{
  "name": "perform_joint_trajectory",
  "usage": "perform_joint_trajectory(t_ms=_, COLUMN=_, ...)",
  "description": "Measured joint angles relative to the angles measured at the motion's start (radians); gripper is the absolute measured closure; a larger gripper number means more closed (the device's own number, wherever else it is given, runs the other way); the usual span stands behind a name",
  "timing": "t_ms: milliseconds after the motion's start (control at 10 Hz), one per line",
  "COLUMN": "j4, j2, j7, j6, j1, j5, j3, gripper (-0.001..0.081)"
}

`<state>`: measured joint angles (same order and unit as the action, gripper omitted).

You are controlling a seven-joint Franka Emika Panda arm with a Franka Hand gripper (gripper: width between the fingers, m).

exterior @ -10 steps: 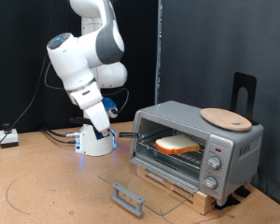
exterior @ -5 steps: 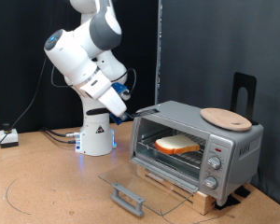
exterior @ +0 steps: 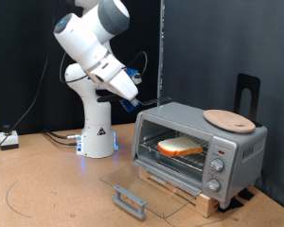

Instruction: Make a piece of toast with the oven

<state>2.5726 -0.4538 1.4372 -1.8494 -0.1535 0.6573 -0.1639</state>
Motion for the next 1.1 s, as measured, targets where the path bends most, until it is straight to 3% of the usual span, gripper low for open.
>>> perform_joint_trajectory(t_ms=200, j4=0.004, j2=0.000, j7=0.060, j6=0.116, j1=0.032, j5=0.007, j3=0.003, gripper=0.0357)
perform_joint_trajectory(t_ms=400, j4=0.026, j2=-0.019, j7=0.074, j6=0.140, j1=0.069, j5=0.017, j3=0.038, gripper=0.0357)
perform_joint_trajectory(t_ms=1100, j4=0.195, j2=-0.179, j7=-0.066, j6=-0.056, j1=0.144, j5=0.204, j3=0.283, gripper=0.0357)
